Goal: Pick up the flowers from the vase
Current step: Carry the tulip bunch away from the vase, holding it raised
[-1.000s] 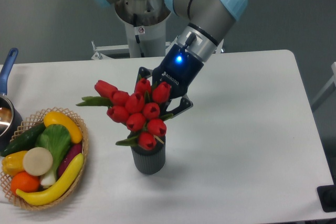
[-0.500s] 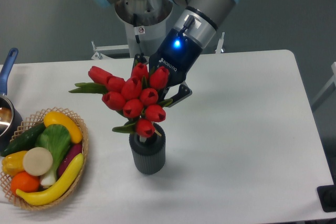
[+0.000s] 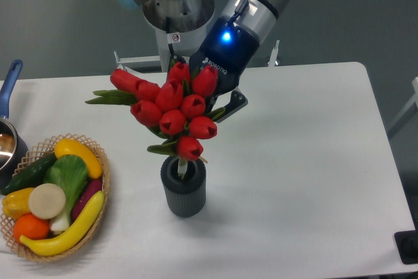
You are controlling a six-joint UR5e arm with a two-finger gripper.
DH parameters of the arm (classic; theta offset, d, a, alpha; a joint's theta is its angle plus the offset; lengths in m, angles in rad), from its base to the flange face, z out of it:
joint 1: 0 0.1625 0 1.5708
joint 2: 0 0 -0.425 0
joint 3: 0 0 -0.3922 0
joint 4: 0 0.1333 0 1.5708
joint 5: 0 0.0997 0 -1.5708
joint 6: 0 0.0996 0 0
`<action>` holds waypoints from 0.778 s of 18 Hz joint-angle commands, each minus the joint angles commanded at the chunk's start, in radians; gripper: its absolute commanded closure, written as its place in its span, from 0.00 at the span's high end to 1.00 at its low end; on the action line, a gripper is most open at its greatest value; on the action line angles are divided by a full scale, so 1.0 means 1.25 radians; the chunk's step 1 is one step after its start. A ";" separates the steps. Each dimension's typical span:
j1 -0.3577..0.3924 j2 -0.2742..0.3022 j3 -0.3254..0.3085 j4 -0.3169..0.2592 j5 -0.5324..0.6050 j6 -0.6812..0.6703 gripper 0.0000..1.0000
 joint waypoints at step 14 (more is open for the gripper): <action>0.144 -0.148 0.115 0.001 0.004 0.050 0.42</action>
